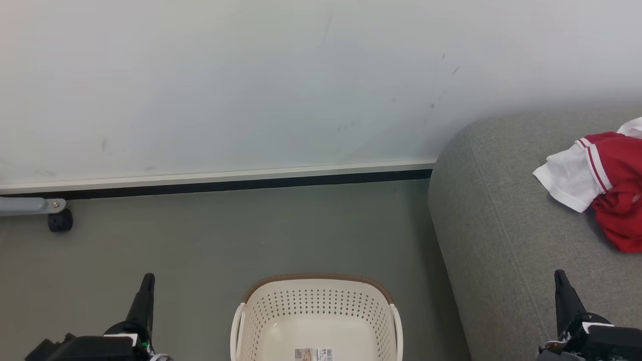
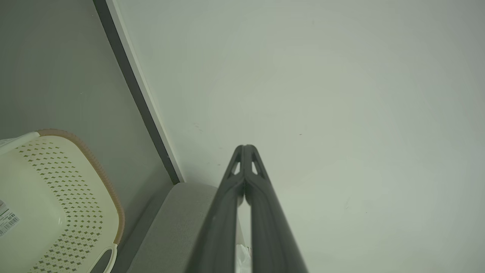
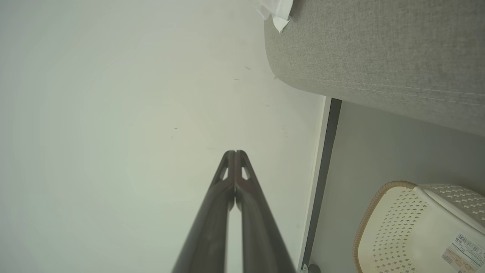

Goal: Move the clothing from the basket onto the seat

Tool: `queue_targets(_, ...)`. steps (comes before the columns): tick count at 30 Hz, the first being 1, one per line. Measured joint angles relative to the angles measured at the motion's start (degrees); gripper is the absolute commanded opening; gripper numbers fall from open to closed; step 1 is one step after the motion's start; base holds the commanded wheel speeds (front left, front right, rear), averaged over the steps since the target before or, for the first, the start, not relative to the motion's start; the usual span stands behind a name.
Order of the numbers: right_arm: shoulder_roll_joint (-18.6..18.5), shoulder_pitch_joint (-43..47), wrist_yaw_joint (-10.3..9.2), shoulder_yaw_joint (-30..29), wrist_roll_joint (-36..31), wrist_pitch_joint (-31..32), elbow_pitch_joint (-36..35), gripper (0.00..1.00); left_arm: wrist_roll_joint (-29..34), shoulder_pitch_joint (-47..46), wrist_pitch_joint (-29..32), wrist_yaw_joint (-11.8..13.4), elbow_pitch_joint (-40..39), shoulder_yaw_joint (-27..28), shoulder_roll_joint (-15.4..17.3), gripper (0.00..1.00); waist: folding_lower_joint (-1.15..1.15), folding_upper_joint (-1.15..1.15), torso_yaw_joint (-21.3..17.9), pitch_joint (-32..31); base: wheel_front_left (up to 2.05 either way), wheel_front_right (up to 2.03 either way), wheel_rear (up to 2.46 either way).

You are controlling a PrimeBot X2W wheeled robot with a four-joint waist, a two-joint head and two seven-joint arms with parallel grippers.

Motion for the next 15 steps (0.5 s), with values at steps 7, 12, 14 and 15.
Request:
queue_targets(7, 0.00, 0.00, 0.00, 0.00, 0.00, 0.00, 0.00, 0.00, 0.00, 0.00, 0.00, 0.00, 0.00, 0.00, 0.00, 0.00, 0.00, 0.00, 0.00, 0.00, 0.00, 0.00, 0.00)
queue_targets(12, 0.00, 0.00, 0.00, 0.00, 0.00, 0.00, 0.00, 0.00, 0.00, 0.00, 0.00, 0.00, 0.00, 0.00, 0.00, 0.00, 0.00, 0.00, 0.00, 0.00, 0.00, 0.00, 0.00)
queue_targets(14, 0.00, 0.00, 0.00, 0.00, 0.00, 0.00, 0.00, 0.00, 0.00, 0.00, 0.00, 0.00, 0.00, 0.00, 0.00, 0.00, 0.00, 0.00, 0.00, 0.00, 0.00, 0.00, 0.00)
queue_targets(15, 0.00, 0.00, 0.00, 0.00, 0.00, 0.00, 0.00, 0.00, 0.00, 0.00, 0.00, 0.00, 0.00, 0.00, 0.00, 0.00, 0.00, 0.00, 0.00, 0.00, 0.00, 0.00, 0.00)
